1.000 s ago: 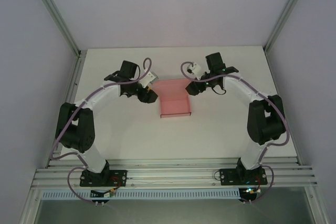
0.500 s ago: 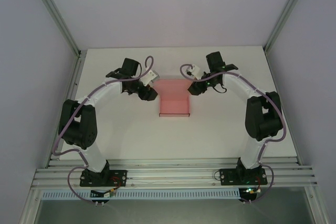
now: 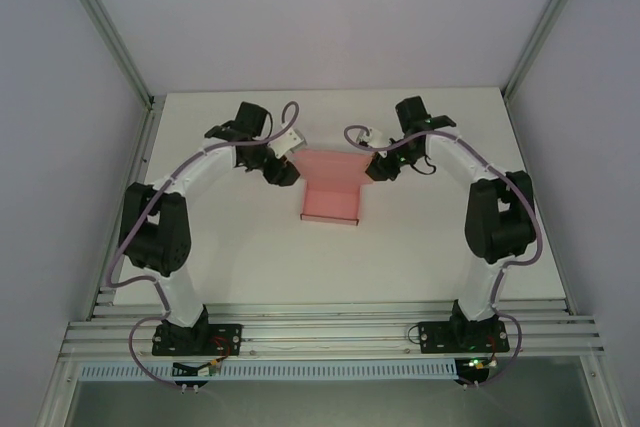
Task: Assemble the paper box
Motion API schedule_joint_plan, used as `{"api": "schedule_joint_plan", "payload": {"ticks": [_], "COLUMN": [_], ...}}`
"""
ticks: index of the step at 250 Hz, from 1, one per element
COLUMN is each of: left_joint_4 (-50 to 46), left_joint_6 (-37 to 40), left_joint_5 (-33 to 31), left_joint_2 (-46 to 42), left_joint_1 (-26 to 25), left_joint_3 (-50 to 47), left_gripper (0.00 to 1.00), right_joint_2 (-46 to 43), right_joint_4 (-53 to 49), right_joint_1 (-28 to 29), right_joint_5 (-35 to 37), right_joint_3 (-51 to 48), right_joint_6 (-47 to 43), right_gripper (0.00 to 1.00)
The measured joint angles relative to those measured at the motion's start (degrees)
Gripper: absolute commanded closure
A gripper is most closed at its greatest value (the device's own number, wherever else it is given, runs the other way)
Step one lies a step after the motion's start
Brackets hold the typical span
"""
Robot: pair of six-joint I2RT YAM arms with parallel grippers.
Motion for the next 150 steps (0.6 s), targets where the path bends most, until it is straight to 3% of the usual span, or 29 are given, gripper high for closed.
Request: {"api": "schedule_joint_plan", "payload": {"ticks": [52, 126, 150], "left_joint_4": [-2.7, -6.7, -8.3], "left_joint_6": [2.8, 6.7, 7.8], "left_joint_5": [0.9, 1.9, 5.4], "left_joint_2": [2.5, 4.6, 4.2], "left_joint_1": [0.0, 0.9, 2.5], "left_joint_3": [3.3, 6.5, 6.5], "left_gripper": [0.46, 0.45, 0.42], "right_joint_2": [0.9, 1.8, 1.8], "right_joint_4": [-2.2, -7.8, -11.1], "right_joint_1": [0.0, -1.9, -2.4], "right_joint_5": [0.0, -4.9, -7.0], "right_joint_3": [1.7, 5.0, 7.0], "right_joint_6": [-2.9, -10.3, -12.8], "right_gripper": [1.0, 1.0, 1.0]}}
